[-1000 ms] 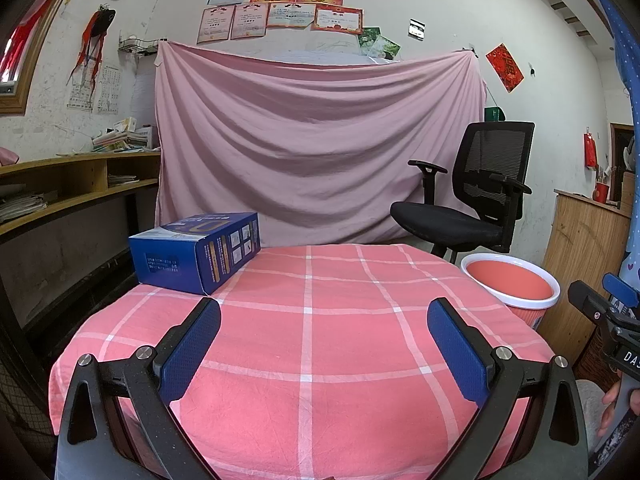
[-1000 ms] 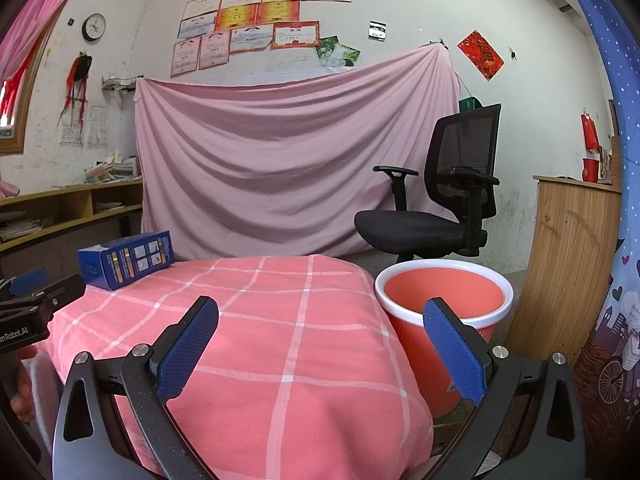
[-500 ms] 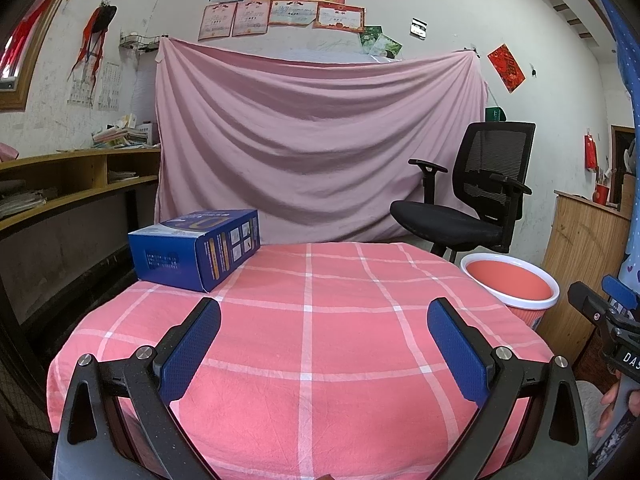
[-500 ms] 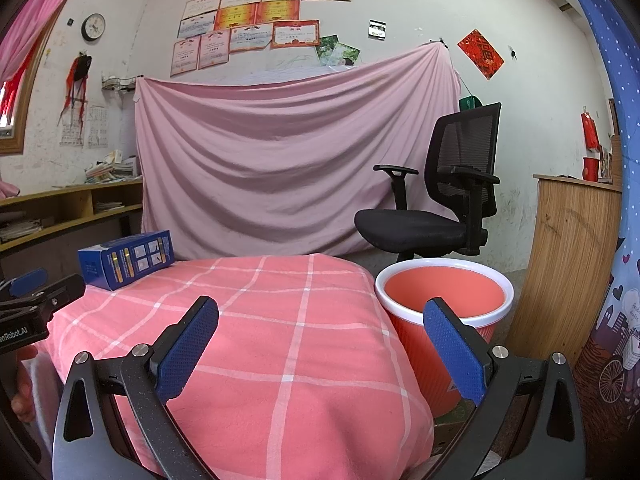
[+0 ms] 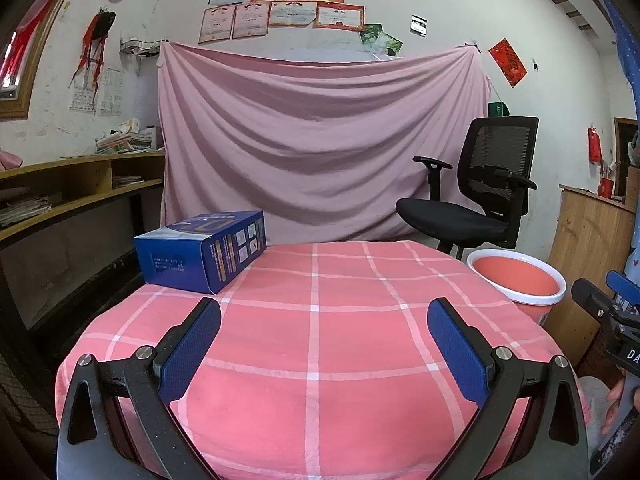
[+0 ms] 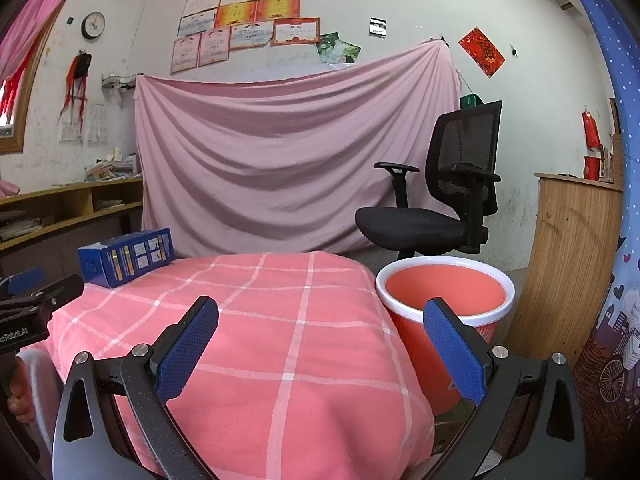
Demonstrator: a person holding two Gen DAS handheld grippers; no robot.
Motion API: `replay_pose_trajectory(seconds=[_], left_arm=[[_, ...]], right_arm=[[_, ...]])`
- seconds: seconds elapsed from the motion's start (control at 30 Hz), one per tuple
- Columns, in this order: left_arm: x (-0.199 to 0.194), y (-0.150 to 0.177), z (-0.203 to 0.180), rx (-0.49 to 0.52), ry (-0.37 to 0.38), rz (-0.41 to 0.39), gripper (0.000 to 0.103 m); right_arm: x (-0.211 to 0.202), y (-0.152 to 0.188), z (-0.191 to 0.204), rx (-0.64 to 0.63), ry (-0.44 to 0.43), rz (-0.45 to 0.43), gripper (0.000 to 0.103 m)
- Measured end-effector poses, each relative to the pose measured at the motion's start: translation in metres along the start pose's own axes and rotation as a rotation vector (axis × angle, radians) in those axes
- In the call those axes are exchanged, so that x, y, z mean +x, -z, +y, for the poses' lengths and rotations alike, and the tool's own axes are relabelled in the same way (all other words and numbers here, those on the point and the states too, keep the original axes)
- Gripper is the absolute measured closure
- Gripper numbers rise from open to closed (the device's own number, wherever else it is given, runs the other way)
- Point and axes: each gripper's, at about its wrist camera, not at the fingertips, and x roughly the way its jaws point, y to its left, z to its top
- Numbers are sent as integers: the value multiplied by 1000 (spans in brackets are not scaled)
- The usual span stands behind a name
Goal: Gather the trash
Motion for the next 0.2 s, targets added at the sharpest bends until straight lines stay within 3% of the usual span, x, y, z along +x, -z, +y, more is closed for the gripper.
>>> replay_pose_trajectory(seconds=[0.2], left_arm=[[2, 0, 1, -7, -6, 6, 2]], right_arm=[[3, 2, 0, -1, -4, 8, 0]])
